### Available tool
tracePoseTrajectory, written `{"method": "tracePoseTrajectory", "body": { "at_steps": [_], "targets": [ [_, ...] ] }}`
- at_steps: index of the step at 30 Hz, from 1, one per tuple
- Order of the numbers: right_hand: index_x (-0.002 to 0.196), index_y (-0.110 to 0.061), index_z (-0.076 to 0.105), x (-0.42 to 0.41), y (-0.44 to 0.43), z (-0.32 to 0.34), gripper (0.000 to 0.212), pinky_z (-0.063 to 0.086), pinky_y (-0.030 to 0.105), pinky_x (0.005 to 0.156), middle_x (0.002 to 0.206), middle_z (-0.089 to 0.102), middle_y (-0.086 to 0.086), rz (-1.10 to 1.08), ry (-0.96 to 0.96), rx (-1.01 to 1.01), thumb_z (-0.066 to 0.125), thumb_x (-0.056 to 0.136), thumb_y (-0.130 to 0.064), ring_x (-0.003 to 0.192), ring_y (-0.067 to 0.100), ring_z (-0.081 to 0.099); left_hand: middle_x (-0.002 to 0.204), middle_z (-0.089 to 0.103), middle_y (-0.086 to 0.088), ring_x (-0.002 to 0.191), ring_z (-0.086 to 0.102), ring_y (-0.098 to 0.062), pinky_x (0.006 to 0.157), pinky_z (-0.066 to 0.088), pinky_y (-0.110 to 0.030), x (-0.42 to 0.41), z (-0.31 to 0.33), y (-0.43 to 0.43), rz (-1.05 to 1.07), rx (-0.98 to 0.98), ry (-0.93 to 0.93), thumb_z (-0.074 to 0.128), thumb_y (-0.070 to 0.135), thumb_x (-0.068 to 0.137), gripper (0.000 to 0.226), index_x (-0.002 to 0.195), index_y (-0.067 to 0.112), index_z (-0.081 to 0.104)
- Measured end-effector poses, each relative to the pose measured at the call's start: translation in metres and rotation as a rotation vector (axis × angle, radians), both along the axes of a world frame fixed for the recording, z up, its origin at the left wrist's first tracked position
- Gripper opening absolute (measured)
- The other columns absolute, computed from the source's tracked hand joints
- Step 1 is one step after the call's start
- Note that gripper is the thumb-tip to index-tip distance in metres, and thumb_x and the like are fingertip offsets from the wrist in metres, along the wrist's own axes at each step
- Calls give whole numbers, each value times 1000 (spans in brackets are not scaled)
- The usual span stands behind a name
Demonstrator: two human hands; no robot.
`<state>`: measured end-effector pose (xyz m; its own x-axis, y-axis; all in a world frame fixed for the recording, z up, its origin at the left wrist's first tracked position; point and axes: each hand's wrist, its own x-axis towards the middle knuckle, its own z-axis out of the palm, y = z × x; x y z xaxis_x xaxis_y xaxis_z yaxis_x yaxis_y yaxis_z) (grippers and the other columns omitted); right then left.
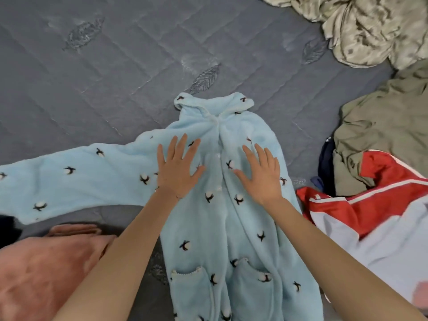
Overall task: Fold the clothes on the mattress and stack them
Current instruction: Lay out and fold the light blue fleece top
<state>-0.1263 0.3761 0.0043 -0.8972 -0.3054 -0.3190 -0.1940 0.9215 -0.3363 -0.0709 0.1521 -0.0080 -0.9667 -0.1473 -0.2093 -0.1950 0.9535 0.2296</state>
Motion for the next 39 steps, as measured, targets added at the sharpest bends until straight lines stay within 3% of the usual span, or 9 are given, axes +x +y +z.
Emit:
{"method": "tracePoseTrajectory", "body": {
  "at_steps": [8,12,14,19,23,26,29,34,39],
  "targets": [
    [155,-28,24,-14,65,-15,63,12,42,120,162,17,7,-157,-46,10,46,100,-48,148,27,15,163,8,-1,150,1,-23,117,-8,-48,-33,-10,59,-66,19,-33,34,57,97,67,153,35,7],
    [156,-20,20,-15,89,-29,65,18,45,118,161,19,7,-340,-198,-14,45,101,-45,145,29,22,163,5,0,150,0,-22,118,-8,-50,-42,-17,86,-149,17,-69,34,56,97,66,153,37,4],
    [152,-15,27,-15,98,-36,61,24,45,114,157,27,8,-376,-245,28,45,101,-43,141,31,29,163,6,0,150,-1,-22,118,-7,-50,-46,-19,95,-172,18,-72,35,57,97,67,153,36,5],
    [116,-8,57,-15,112,-44,34,39,42,98,123,53,13,-418,-296,-4,55,97,-37,117,31,49,163,6,0,150,-2,-21,118,-6,-49,-56,-20,109,-196,43,-93,33,53,99,63,154,35,8],
    [93,-12,51,-18,118,-35,15,40,36,70,83,58,5,-520,-288,-208,58,96,-25,85,29,58,161,15,0,150,2,-20,118,-6,-48,-68,-16,123,-248,92,-67,32,35,104,49,152,31,23],
    [87,-12,47,-19,123,-24,14,39,38,66,68,50,-1,-552,-249,-309,55,97,-18,71,24,52,161,14,1,150,0,-18,118,-6,-47,-83,-10,137,-212,151,-72,28,26,105,46,151,32,26],
    [86,-12,50,-17,129,-16,12,43,41,67,68,55,1,-593,-234,-396,52,98,-13,67,22,51,162,10,3,150,-3,-16,118,-6,-43,-99,-4,159,-232,278,-104,27,20,105,48,151,35,25],
    [99,-8,73,-14,135,-7,18,52,43,81,91,75,8,-580,-146,-402,56,94,-7,87,26,68,159,21,6,149,-2,-15,118,-7,-49,-119,2,202,-347,581,-238,35,27,105,39,143,35,42],
    [96,-4,69,-21,142,2,15,49,40,75,82,70,7,-652,-36,-466,54,96,-6,75,22,63,146,44,9,146,12,-12,117,-11,-50,-127,-4,214,-391,478,-282,34,32,105,35,134,33,52]
  ]
}}
